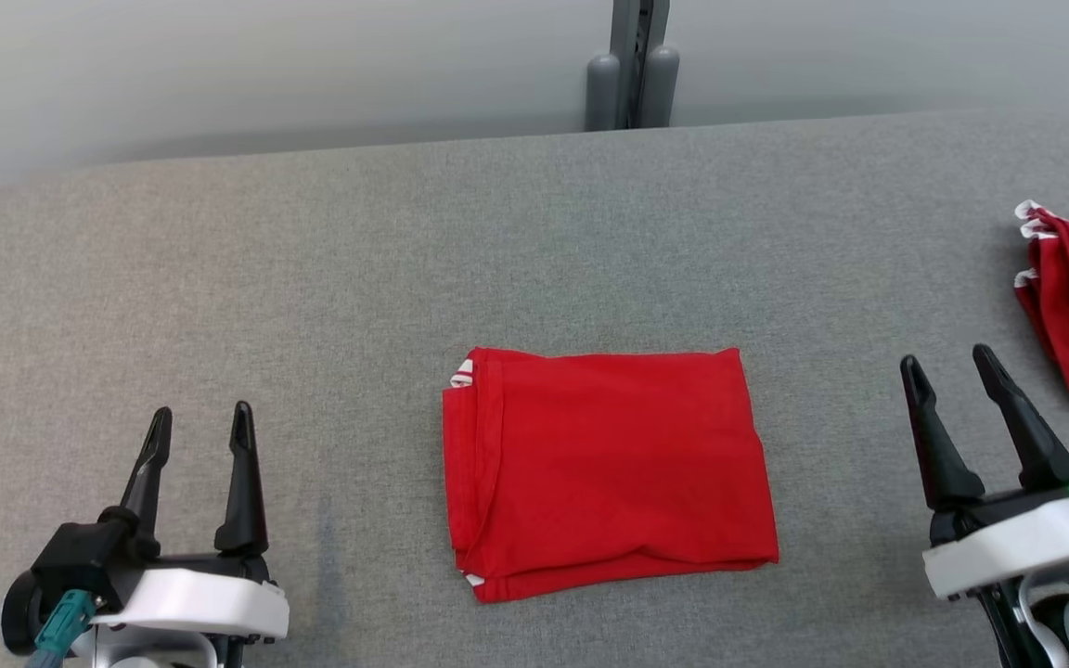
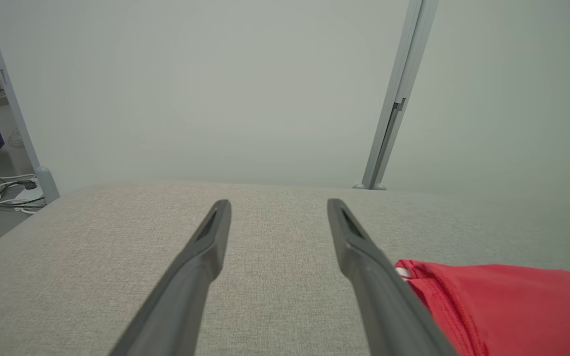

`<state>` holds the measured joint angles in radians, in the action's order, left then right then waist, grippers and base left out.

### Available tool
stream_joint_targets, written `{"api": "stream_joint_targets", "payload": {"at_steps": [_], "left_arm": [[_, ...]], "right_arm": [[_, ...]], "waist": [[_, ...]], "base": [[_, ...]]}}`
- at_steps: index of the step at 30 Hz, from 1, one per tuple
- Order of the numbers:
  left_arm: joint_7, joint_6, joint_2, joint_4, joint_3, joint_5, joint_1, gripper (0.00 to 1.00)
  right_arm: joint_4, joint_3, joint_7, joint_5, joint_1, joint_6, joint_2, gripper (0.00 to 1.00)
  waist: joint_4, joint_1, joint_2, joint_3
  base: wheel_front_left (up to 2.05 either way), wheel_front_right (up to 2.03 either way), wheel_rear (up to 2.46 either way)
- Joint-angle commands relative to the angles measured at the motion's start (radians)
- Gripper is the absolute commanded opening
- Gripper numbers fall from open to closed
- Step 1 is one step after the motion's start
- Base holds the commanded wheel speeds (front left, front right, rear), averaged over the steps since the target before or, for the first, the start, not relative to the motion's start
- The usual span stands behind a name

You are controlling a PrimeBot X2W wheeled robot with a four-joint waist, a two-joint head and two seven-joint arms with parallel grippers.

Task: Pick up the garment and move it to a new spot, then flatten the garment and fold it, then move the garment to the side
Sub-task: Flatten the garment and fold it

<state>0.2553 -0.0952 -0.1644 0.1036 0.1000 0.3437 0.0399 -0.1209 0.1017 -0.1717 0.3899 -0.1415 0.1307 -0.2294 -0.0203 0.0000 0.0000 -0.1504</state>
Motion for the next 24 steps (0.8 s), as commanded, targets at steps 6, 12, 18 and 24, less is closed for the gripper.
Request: {"api": "stream_joint_targets", "payload": {"at_steps": [6, 12, 18, 24], "left_arm": [[-0.021, -0.017, -0.023, -0.015, -0.008, -0.005, -0.047, 1.0], [-0.049, -0.035, -0.041, -0.042, -0.02, 0.002, -0.096, 1.0], [-0.087, -0.047, -0.055, -0.068, -0.022, 0.008, -0.152, 1.0], [-0.114, -0.045, -0.071, -0.092, -0.014, 0.011, -0.192, 1.0]], "right_arm": [[0.067, -0.036, 0.051, -0.042, 0.081, 0.0, 0.012, 1.0], [0.11, -0.055, 0.094, -0.069, 0.143, 0.0, 0.026, 1.0], [0.139, -0.077, 0.122, -0.08, 0.199, 0.0, 0.042, 1.0], [0.163, -0.096, 0.143, -0.09, 0.238, 0.0, 0.048, 1.0]], "waist": [[-0.007, 0.0, 0.0, 0.057], [-0.006, 0.0, 0.0, 0.11], [-0.005, 0.0, 0.0, 0.165], [-0.002, 0.0, 0.0, 0.195]], "base": [[0.0, 0.0, 0.0], [0.0, 0.0, 0.0], [0.0, 0.0, 0.0], [0.0, 0.0, 0.0]]}}
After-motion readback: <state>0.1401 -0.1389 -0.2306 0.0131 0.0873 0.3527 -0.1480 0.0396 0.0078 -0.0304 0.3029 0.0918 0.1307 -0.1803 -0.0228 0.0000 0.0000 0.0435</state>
